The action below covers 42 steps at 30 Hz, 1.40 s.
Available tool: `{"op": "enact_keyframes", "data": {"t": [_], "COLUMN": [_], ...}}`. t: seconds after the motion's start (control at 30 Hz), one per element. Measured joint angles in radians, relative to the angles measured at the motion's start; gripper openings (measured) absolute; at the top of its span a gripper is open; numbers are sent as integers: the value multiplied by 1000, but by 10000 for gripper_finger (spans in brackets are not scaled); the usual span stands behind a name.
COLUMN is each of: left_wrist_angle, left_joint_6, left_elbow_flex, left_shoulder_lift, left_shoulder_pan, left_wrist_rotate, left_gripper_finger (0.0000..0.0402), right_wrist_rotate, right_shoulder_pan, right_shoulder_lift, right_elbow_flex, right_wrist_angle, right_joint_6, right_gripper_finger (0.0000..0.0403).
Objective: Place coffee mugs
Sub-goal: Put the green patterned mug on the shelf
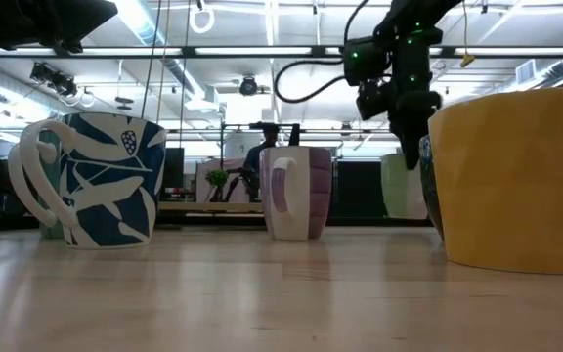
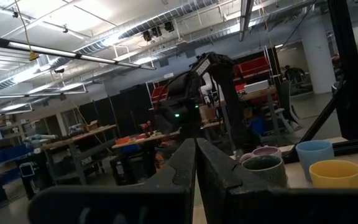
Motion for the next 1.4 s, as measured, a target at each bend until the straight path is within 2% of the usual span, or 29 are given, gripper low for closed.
{"op": "enact_keyframes", "data": {"t": [0.33,0.53,0.73,1.13,1.4], "left_wrist_angle": [0,0,0,4,5], "left_joint_6": [1,1,1,1,0], "left_elbow_flex": [0,0,0,0,0], "left_shoulder_lift": [0,0,0,0,0], "left_shoulder_pan": [0,0,0,0,0], "left_wrist_rotate": [0,0,0,0,0], "left_gripper_finger": [21,21,21,21,21], "right_wrist_rotate": [1,-30,-90,-74,-87], "right_shoulder_pan": [-85,-126,-192,-243,-243], "right_shoulder_lift": [0,0,0,0,0], "right_elbow_flex": [0,0,0,0,-57], "right_wrist_angle": [-32,-77,-72,-44,27], "right_joint_6": [553,712,738,724,710], "right_gripper_finger": [34,35,35,35,35]}}
